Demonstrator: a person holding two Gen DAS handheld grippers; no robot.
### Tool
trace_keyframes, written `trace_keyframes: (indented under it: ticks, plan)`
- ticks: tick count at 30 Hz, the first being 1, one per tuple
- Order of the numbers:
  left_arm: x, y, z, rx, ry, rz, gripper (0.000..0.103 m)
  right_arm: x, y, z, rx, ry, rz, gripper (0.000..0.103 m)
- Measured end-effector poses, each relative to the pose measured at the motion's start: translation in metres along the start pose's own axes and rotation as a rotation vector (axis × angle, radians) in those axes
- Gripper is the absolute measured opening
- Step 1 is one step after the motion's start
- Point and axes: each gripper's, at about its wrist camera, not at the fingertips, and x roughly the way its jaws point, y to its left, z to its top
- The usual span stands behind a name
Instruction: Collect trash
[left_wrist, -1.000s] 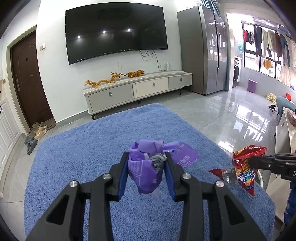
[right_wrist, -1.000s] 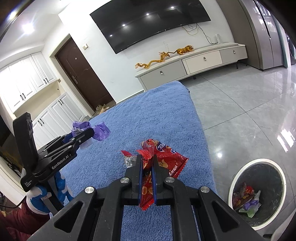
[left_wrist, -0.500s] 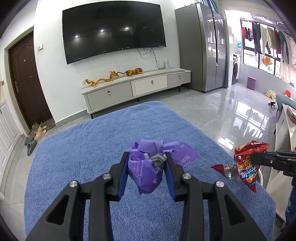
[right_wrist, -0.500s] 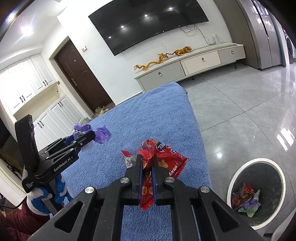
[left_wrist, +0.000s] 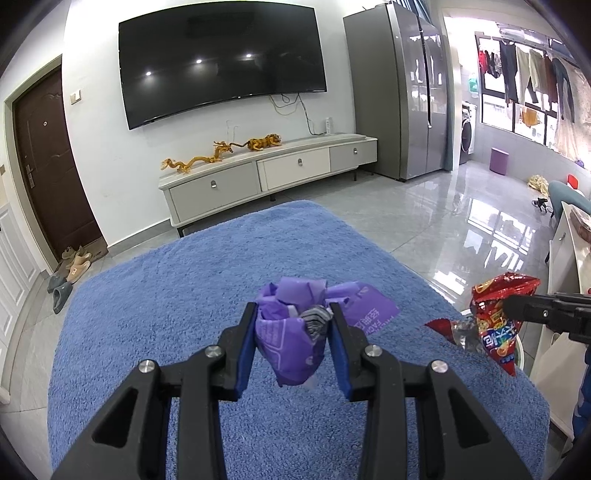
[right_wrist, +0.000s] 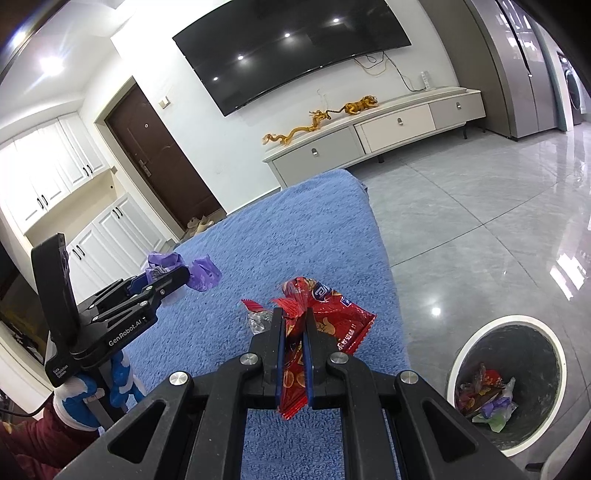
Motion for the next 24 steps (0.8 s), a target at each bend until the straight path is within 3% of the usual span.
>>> trace_keyframes:
  ticks: [24]
  plan:
    - [0.016, -0.024, 0.008, 0.097, 0.017, -0.046, 0.036, -0.042, -0.039, -0.001, 0.084, -0.087, -0.087, 0.008]
